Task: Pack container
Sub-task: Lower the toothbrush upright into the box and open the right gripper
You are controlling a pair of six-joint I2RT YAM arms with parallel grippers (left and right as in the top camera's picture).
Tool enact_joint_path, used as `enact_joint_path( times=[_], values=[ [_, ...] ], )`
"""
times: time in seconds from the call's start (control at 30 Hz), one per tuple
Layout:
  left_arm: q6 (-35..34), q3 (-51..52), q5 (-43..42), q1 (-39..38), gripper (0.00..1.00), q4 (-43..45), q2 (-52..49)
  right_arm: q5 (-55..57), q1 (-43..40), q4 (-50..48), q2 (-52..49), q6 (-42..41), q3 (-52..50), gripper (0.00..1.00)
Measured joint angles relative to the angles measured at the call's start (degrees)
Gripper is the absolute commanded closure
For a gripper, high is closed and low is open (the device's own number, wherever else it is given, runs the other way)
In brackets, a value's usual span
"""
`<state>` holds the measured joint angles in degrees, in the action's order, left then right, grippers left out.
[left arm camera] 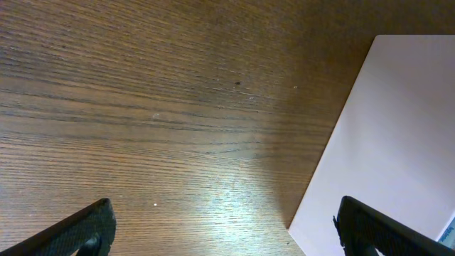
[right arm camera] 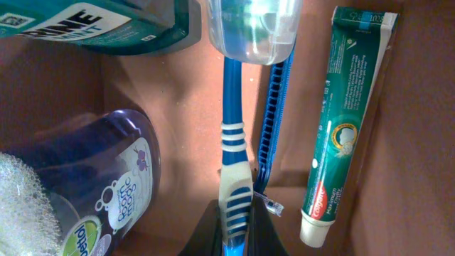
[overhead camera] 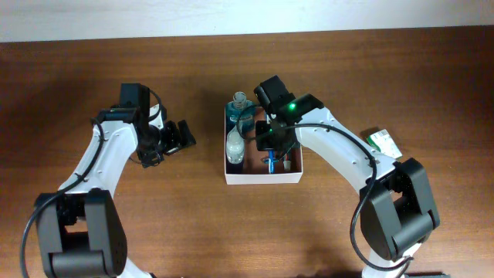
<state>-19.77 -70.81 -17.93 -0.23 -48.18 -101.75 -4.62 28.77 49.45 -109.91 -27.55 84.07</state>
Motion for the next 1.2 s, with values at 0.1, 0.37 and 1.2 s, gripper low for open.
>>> enact_joint_path(
  times=[0.1, 0.37, 1.2],
  values=[
    [0.00, 0.00, 0.00, 0.00, 0.01, 0.00, 0.00, 0.00, 0.00, 0.07, 0.00, -0.15, 0.00, 0.96],
    [0.00, 0.00, 0.00, 0.00, 0.01, 0.00, 0.00, -0.04, 0.00, 1.70, 0.00, -0.37, 0.00, 0.95],
    [0.00, 0.00, 0.00, 0.00, 0.01, 0.00, 0.00, -0.48, 0.00, -0.76, -0.15, -0.57, -1.66, 0.62]
  ],
)
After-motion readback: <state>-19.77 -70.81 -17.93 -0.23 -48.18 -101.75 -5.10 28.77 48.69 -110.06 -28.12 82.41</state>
